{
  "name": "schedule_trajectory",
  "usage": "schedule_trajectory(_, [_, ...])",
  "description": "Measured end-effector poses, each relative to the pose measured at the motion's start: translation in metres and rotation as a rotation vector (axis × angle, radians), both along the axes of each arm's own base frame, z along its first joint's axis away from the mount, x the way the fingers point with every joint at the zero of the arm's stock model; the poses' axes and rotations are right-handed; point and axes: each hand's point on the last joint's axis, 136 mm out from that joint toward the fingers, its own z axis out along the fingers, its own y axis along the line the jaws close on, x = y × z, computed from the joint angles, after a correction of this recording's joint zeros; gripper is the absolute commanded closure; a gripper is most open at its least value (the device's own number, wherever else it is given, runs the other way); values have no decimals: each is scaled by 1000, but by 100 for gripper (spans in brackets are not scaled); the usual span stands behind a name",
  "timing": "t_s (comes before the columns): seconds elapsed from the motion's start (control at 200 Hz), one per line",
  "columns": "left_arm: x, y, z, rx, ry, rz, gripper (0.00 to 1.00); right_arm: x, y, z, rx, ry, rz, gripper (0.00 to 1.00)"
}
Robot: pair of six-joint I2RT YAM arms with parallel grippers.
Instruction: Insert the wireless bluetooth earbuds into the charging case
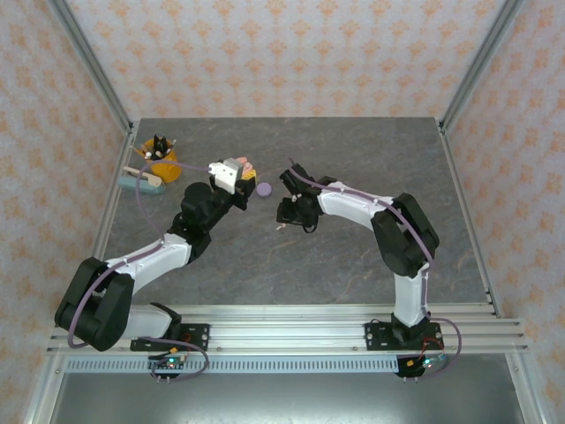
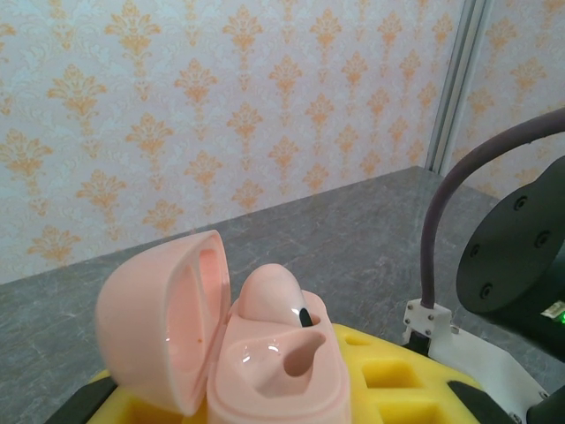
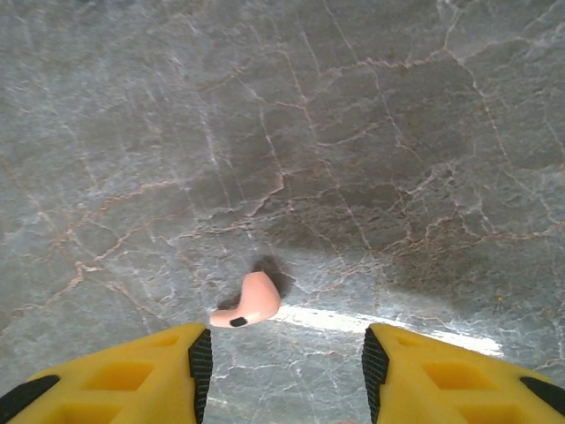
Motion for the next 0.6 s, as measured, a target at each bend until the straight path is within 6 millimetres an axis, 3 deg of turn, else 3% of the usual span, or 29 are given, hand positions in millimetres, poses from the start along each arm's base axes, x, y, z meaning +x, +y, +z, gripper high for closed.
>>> schedule_trajectory(0.601, [1,2,0,0,0,4,100,-6,10,-6,-28,80,-295,51])
